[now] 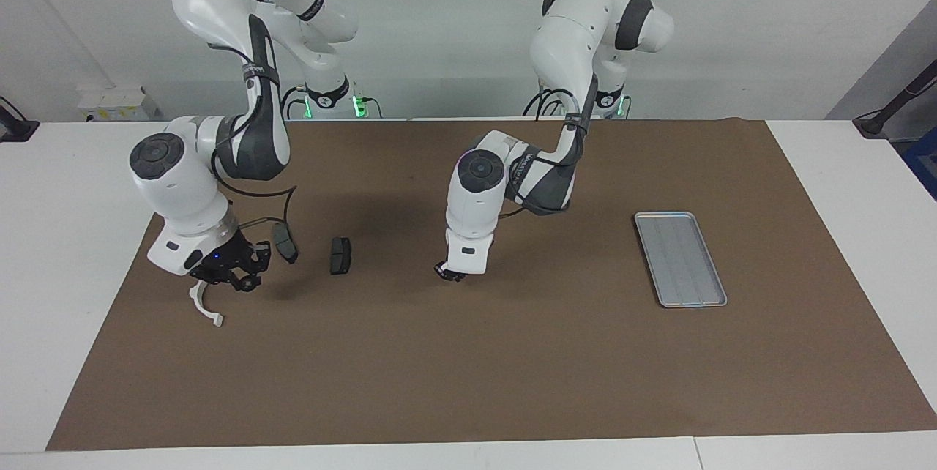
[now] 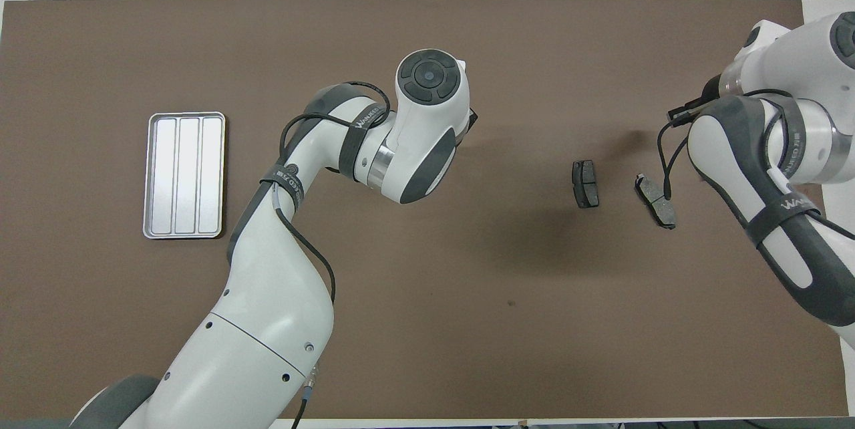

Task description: Place bearing gear from tray to pile

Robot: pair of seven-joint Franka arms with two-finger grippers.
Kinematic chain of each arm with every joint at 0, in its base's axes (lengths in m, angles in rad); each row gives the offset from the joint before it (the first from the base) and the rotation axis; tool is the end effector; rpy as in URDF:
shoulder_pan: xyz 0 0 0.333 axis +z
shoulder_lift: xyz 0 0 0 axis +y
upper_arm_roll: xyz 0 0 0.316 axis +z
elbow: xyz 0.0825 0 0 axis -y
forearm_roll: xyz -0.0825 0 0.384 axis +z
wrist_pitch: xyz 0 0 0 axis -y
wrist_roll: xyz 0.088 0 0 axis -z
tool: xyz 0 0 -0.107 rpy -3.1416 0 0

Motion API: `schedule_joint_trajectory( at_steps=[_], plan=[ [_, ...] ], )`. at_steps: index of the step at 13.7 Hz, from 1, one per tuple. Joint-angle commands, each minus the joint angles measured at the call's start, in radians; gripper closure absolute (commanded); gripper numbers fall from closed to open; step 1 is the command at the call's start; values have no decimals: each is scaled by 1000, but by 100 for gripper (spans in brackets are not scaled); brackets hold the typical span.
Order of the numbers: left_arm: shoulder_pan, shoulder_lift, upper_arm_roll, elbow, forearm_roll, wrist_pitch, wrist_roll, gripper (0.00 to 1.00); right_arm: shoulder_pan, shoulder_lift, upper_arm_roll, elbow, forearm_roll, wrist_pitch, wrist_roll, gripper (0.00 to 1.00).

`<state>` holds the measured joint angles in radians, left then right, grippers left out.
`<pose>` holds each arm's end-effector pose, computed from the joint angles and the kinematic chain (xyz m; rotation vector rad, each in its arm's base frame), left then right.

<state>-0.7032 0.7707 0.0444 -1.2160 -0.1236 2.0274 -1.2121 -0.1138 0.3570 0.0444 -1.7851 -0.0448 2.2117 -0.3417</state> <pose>0.5881 -0.4757 0.3198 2.9261 0.8929 -0.0626 0.6488 -0.0489 0.3616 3.0711 0.4555 0.0997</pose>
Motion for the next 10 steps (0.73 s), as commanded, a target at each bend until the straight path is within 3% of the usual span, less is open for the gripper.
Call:
schedule_joint_trajectory(
  at_steps=[1,8,9,10],
  plan=[
    [-21,-36,25,-74,2,37,-11,100,-29,-15,12,-63,16,68,-20,100],
    [-38,-63,26,-154,27,82,-12,99,-33,27,12,-68,14,114,-22,100],
    [-38,-67,26,-163,27,88,-12,94,-33,30,12,-68,14,126,-20,100],
    [-38,-67,26,-163,27,85,-12,70,-33,31,12,-68,14,129,-17,100]
  ],
)
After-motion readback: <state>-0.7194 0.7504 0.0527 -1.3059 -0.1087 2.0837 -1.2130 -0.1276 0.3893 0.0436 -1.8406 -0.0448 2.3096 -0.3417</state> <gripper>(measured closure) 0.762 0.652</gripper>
